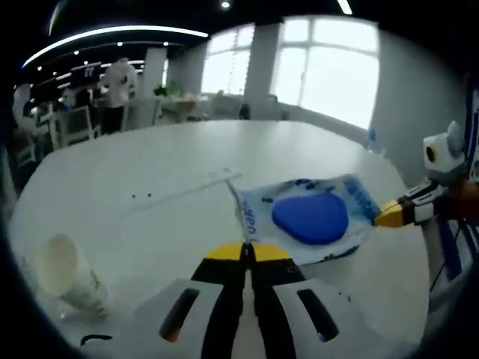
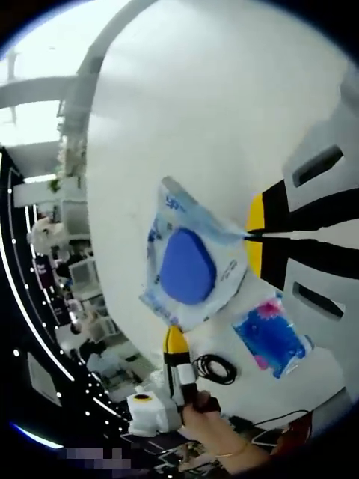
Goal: Arrange the tabletop items into an orderly group along one side of the table until the central work area is clear of visible clutter.
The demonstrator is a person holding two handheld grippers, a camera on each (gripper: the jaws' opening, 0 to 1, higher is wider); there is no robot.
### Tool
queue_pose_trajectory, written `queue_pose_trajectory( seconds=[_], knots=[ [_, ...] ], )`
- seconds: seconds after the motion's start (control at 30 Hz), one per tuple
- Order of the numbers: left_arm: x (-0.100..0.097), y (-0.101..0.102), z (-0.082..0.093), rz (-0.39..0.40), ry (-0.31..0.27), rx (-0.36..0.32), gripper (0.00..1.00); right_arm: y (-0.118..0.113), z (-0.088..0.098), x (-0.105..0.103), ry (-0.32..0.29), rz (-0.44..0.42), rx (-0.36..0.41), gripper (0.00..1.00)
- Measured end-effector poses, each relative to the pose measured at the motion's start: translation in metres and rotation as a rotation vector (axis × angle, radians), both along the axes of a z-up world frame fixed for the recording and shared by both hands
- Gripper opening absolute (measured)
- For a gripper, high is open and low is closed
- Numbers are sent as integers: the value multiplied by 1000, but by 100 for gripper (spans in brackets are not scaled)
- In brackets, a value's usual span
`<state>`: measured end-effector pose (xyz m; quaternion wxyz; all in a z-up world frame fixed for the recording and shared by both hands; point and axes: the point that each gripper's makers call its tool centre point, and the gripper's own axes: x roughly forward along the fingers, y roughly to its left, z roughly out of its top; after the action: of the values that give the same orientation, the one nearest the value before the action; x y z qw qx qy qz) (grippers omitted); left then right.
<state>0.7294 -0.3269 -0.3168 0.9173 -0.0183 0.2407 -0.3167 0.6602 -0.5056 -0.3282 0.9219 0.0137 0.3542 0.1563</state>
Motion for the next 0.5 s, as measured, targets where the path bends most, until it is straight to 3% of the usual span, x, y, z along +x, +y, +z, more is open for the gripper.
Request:
queue_pose_trajectory(
  seconds=[0.13,0.5],
  knots=[
    [0,11,1,24,-4,-3,0,9,2,7,-8,12,16,1],
    [-4,37,1,98,-15,4,0,29,-1,30,-30,65,-27,1]
  ],
)
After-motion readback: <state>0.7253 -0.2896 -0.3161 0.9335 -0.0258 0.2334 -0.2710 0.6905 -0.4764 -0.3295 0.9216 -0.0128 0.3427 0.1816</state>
